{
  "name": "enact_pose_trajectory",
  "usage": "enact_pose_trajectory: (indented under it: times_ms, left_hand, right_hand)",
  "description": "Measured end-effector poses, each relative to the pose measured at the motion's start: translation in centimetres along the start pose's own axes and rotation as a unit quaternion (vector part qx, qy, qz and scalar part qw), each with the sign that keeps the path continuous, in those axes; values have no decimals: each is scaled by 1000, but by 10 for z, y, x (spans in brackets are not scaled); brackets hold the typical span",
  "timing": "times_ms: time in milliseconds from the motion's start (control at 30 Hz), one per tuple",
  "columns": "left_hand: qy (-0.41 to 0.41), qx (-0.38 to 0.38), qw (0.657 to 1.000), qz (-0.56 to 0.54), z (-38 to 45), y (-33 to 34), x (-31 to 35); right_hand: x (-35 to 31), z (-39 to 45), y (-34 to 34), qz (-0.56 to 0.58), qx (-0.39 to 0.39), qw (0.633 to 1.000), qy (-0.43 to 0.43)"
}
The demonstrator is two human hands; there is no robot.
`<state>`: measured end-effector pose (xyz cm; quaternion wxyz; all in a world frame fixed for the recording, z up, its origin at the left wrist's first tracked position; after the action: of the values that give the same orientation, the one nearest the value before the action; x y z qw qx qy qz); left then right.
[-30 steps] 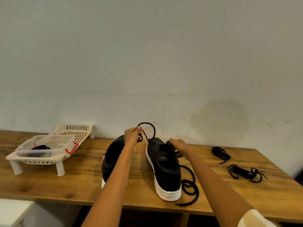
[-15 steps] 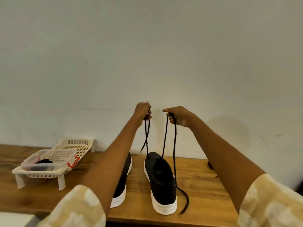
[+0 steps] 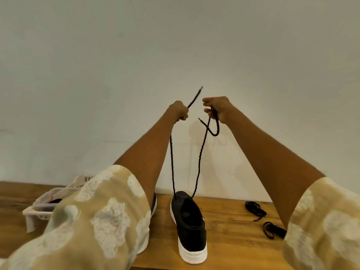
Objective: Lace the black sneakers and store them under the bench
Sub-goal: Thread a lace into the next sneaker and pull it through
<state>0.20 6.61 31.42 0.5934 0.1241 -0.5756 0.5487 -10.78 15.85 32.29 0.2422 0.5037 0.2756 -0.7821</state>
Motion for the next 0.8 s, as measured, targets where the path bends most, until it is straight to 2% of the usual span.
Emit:
enact_pose_trajectory:
  times_ms: [133,233,400,467,533,600,633,700,800]
  left_hand:
    - [-43,25,984,171,-18,17,-65]
    - [-95,13,975,202,-27,37,-122]
    - [-144,-57,968,200,-49,79,-203]
    - [-145,-105,967,179,-53,99,-227]
    - [-142,-156,965,153,-55,118,-246]
    - [-125,-158,968,152,-56,127,-256]
    - [-110,-139,972,151,-57,128,-258]
    - [-96,-95,979,152,-58,125,-259]
    - [-120,-63,984,114,-60,123,-266]
  right_hand:
    - [62,-9,-4,-66,22,995,65]
    - [119,-18,0,-140,14,983,121]
    - [208,-38,14,-261,-70,943,192]
    - [236,-45,22,-329,-121,916,196]
    - [258,-47,31,-441,-183,864,160]
    - [265,-51,41,-519,-212,820,110]
    - [264,-54,46,-524,-223,817,95]
    - [264,-59,58,-493,-240,832,82]
    - [269,-66,72,-365,-248,882,167]
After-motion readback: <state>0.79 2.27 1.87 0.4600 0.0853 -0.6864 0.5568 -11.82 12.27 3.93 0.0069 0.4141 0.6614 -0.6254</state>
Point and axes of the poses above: each hand's wrist, its own z-axis towards the middle knuckle, its own y-axis out of the palm, x = y × z, the point moved 2 cm from there along z, towards the middle knuckle, and after that the axes turned 12 degrees about -z, right-handed, at the moved point
